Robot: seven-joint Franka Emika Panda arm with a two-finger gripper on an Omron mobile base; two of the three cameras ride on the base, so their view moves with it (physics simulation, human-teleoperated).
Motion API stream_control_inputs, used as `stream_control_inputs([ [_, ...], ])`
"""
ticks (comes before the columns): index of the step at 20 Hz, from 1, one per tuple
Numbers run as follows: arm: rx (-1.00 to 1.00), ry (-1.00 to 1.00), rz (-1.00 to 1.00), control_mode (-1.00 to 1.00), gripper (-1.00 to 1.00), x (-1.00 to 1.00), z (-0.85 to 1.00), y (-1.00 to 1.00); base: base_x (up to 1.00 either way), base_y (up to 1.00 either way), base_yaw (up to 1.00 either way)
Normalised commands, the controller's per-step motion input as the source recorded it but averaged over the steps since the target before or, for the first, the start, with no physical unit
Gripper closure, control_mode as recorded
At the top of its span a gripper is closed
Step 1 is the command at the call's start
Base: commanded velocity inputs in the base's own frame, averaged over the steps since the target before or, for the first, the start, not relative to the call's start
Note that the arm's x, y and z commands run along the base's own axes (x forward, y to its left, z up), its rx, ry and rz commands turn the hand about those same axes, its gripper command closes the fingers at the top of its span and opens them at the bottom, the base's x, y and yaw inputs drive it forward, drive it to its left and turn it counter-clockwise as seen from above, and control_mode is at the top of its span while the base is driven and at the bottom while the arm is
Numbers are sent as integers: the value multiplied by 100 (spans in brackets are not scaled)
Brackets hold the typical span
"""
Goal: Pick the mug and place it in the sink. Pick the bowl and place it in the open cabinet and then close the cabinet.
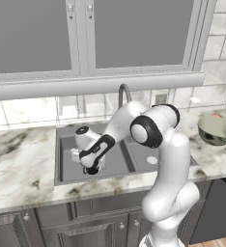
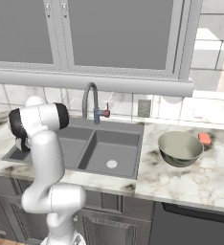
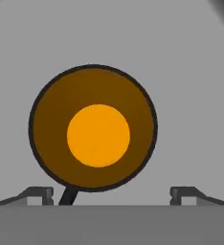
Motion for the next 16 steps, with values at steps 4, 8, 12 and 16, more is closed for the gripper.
stream_control_inputs([
  [4,0,0,0,-100,-100,0,73,-31,0,0,0],
  [8,0,0,0,-100,-100,-1,100,-3,0,0,0],
  [12,0,0,0,-100,-100,-21,100,0,0,0,0],
  [16,0,0,0,-100,-100,-46,100,0,0,0,0],
])
